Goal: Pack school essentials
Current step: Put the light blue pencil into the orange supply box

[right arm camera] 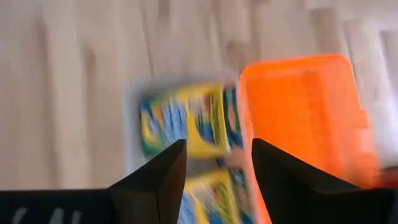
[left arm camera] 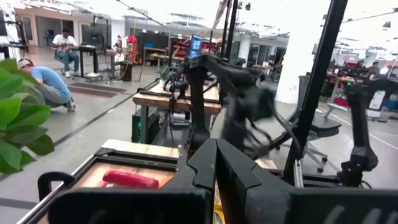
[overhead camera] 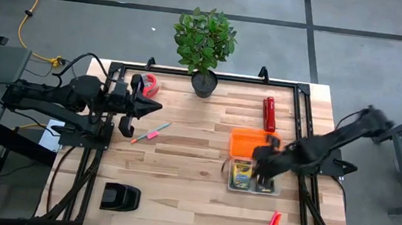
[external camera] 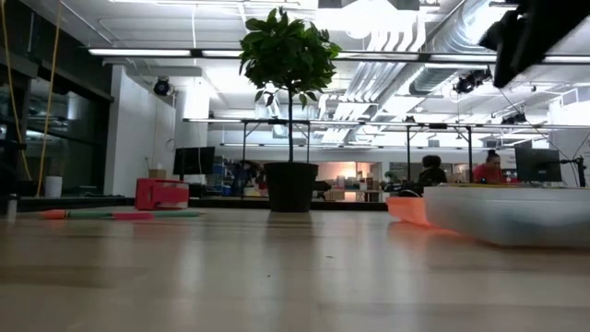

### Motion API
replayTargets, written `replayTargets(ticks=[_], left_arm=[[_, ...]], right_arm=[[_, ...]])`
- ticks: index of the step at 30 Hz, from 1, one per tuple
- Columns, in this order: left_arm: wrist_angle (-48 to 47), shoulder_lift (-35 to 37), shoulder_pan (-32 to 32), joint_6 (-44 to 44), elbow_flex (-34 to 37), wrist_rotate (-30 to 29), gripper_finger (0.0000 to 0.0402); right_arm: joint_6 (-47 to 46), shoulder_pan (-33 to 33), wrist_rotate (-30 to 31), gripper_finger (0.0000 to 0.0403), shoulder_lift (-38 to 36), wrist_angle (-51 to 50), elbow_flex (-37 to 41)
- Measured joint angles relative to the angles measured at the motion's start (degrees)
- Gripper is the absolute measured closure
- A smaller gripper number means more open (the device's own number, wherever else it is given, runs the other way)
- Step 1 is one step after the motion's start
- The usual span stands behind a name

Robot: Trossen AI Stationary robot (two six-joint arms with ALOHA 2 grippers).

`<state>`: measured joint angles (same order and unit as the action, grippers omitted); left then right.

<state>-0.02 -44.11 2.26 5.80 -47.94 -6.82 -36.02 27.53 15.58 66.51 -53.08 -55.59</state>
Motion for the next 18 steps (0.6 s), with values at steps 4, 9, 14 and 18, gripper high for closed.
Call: replayTargets(ticks=[4, 9, 14, 18], left_arm=[[-1.74, -0.01, 0.0, 1.09, 0.0, -0.02, 0.0401], [-1.97, 0.02, 0.0, 2.06, 0.0, -0.06, 0.0402], [-1.96, 0.02, 0.0, 1.97, 0.0, -0.06, 0.0402], [-1.96, 0.02, 0.0, 1.82, 0.0, -0.06, 0.0402]], right_arm=[[-10.16, -2.93, 4.94, 0.0231, -13.83, 20.24, 13.08], [-5.69, -9.2, 10.89, 0.0231, -20.23, 51.85, 23.72], [8.57, -14.36, 10.29, 0.0231, -19.63, 68.28, 23.28], [15.84, -16.15, 10.12, 0.023, -19.61, 69.0, 20.56]])
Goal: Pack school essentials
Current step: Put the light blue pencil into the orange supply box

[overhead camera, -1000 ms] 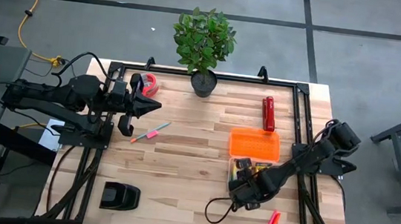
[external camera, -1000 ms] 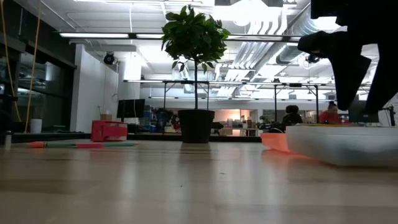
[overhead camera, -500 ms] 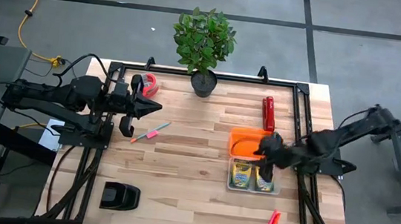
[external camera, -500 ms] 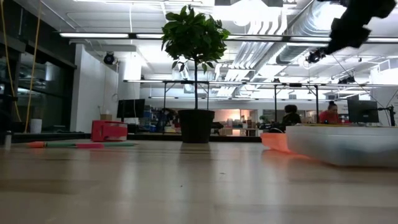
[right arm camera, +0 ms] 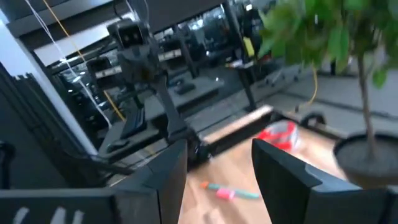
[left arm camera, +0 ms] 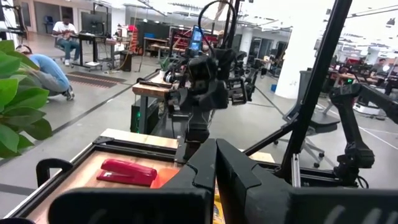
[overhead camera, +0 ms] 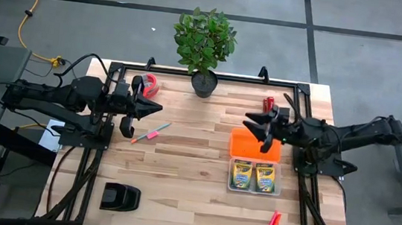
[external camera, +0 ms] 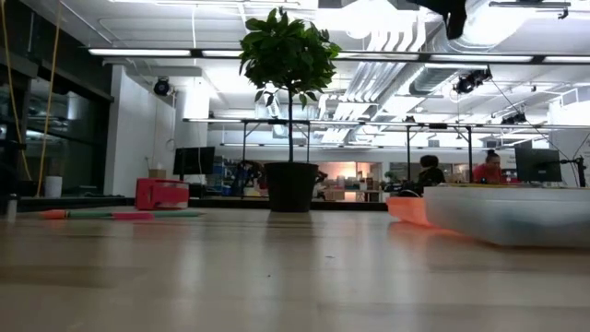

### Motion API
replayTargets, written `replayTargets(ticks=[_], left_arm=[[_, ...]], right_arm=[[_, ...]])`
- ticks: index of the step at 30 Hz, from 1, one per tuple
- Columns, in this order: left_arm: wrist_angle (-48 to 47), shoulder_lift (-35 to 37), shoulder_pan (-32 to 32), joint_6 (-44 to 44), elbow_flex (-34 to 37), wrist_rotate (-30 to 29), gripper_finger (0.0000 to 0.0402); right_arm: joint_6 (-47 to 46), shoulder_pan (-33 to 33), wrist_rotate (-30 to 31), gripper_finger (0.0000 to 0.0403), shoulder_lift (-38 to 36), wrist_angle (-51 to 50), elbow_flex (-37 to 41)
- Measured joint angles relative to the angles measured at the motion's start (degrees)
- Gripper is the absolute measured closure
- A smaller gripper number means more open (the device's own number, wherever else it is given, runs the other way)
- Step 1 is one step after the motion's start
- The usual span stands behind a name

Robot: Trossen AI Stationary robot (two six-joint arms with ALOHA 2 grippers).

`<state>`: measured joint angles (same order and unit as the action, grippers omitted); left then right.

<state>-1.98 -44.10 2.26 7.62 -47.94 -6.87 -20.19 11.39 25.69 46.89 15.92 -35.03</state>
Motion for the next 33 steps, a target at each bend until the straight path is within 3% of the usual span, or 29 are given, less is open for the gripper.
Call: replayTargets(ticks=[14, 22, 24, 28, 33], left_arm=[[0.04, 0.0, 0.0, -1.86, 0.0, -1.4, 0.0401], [0.02, 0.0, 0.0, -1.85, 0.0, -1.73, 0.0401], [-0.57, -0.1, -0.01, 0.55, -0.01, -4.23, 0.0398], [-9.65, -2.98, 1.28, 5.79, -1.33, -11.08, 0.0366], [-23.55, -9.9, 7.11, 13.93, -2.64, -11.83, 0.0295]], right_arm=[[12.64, -0.53, -1.99, 0.0231, 0.04, -0.37, -1.13], [12.79, -0.53, -2.24, 0.0231, 0.04, -0.36, -1.13], [12.71, -0.53, -2.23, 0.0231, 0.04, -0.35, -1.13], [12.66, -0.53, -2.17, 0.0231, 0.04, -0.35, -1.17], [12.2, -0.53, -1.8, 0.0231, 0.04, -0.35, -1.17]])
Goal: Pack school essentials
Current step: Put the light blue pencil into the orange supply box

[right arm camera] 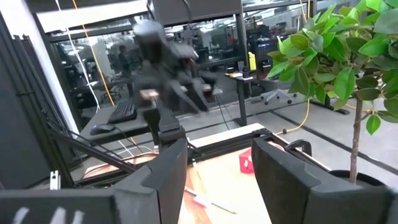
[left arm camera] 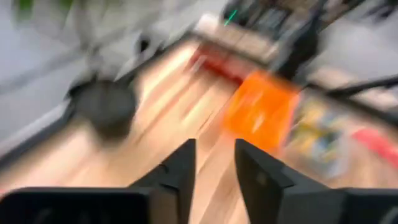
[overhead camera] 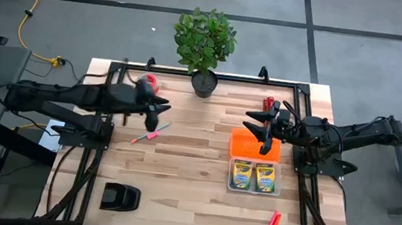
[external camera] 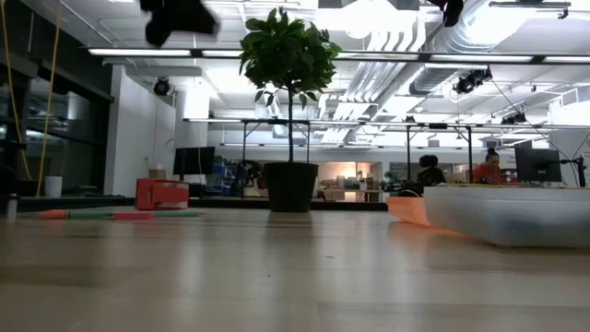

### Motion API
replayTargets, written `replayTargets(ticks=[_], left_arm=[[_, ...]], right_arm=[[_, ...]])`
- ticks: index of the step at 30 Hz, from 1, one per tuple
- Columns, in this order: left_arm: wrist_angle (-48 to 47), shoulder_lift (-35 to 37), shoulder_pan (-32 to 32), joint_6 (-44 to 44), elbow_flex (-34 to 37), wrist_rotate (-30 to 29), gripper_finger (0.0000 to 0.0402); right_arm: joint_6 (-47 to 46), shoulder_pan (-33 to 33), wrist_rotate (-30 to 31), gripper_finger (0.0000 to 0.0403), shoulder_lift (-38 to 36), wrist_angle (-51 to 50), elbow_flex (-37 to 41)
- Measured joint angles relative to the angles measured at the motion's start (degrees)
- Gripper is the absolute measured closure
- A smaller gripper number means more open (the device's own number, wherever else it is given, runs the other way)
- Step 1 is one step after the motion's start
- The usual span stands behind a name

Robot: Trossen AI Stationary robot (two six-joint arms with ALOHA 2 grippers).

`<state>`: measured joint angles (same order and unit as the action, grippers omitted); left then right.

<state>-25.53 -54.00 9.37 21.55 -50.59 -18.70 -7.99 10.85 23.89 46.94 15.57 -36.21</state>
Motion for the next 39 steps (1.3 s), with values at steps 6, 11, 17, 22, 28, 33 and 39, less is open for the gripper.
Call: replayTargets(ticks=[6, 11, 17, 22, 28, 33, 39], left_arm=[[-14.92, -12.4, 8.77, 6.75, 0.04, 8.91, 0.0237], [-16.67, -23.93, 11.42, 4.51, 0.02, 15.37, 0.023], [-16.71, -34.37, 12.55, 3.33, 0.02, 19.49, 0.0229], [-16.64, -39.48, 13.69, 2.79, 0.02, 19.89, 0.0229], [-15.92, -42.83, 15.08, 0.8, -0.14, 22.58, 0.0243], [-16.34, -44.39, 14.99, -2.54, -0.26, 21.85, 0.0289], [-15.65, -43.27, 14.9, -6.53, -0.01, 20.53, 0.0386]], right_arm=[[-0.09, 0.0, 0.08, 0.0231, 0.04, -0.26, -0.02], [-0.09, 0.0, 0.1, 0.0231, 0.04, -0.4, -0.02], [-0.11, 0.0, 0.1, 0.0231, 0.04, -0.74, -0.02], [-0.77, 0.0, 0.12, 0.0231, 0.04, -0.77, -0.02], [-2.27, 0.0, 0.14, 0.0231, 0.04, -2.4, -0.02], [-2.25, 0.02, 0.21, 0.0231, 0.04, -2.71, -0.02], [-2.22, 0.01, 1.67, 0.0231, 0.04, -3.1, -0.02]])
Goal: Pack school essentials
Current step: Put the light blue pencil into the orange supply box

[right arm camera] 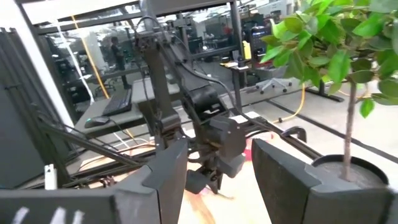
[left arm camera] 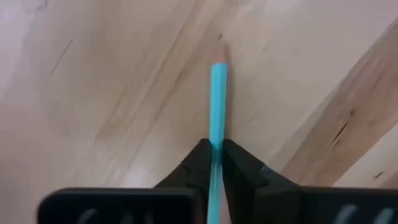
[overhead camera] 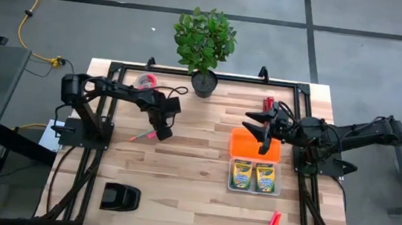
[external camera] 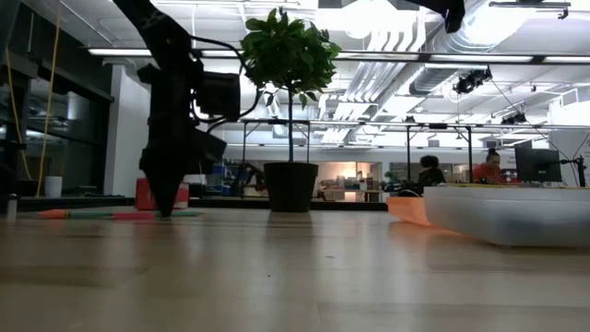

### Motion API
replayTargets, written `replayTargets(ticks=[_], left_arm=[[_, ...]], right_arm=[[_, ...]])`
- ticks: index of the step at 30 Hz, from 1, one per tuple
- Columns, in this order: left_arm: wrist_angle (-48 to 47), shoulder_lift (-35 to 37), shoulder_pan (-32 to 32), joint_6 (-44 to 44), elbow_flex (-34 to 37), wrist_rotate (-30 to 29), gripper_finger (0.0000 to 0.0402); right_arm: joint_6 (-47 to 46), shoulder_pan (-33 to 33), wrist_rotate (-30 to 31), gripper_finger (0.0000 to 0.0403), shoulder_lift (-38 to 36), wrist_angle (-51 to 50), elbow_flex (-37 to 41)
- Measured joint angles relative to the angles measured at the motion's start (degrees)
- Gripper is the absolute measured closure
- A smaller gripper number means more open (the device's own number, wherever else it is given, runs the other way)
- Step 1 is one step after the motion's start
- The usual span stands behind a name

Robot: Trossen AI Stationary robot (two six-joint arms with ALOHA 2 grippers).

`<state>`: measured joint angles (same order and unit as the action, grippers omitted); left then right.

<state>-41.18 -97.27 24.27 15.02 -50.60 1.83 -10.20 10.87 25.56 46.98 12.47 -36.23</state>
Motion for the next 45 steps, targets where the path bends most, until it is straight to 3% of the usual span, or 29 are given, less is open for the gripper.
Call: replayTargets(ticks=[5, 12, 16, 21, 24, 28, 32, 36, 41, 45], left_arm=[[2.32, 2.65, -0.06, -0.38, 0.22, -0.42, 0.0389], [4.67, 13.55, -0.03, -0.82, 0.19, 1.83, 0.0398], [13.77, 24.66, -0.38, 1.59, 0.19, 5.48, 0.04], [30.99, 37.63, -1.95, 3.65, 0.67, 4.31, 0.0401], [41.9, 43.17, -3.64, 3.43, 2.81, 3.04, 0.0401], [47.33, 47.27, -6.04, 3.03, 4.67, 2.67, 0.0401], [48.17, 47.58, -8.58, 2.17, 5.04, 0.27, 0.0401], [53.52, 42.54, -11.05, 2.24, 5.04, 0.05, 0.0401], [64.15, 34.5, -13.13, 2.35, 5.04, 0.91, 0.0401], [69.25, 29.6, -13.96, 2.83, 4.2, 2.53, 0.0401]], right_arm=[[0.14, -0.01, 1.03, 0.0231, 0.0, -0.15, 0.0], [-0.21, 0.01, 1.01, 0.0231, 0.0, -0.17, 0.0], [-0.25, 0.01, 1.15, 0.0231, 0.8, 0.61, 0.0], [-1.8, -0.01, 0.14, 0.0231, 5.19, 5.62, -0.04], [-1.48, 0.01, -0.7, 0.0231, 9.06, 8.31, -0.15], [-1.76, -0.01, -2.31, 0.0231, 13.11, 9.41, -2.32], [-1.85, -0.05, -3.25, 0.0231, 16.97, 8.08, -6.75], [-2.33, -1.64, -2.87, 0.0231, 23.2, 0.62, -14.15], [-5.24, -4.3, -10.74, 0.0229, 31.39, -3.58, -23.72], [-4.3, -5.3, -13.1, 0.0229, 35.92, -5.95, -28.65]])
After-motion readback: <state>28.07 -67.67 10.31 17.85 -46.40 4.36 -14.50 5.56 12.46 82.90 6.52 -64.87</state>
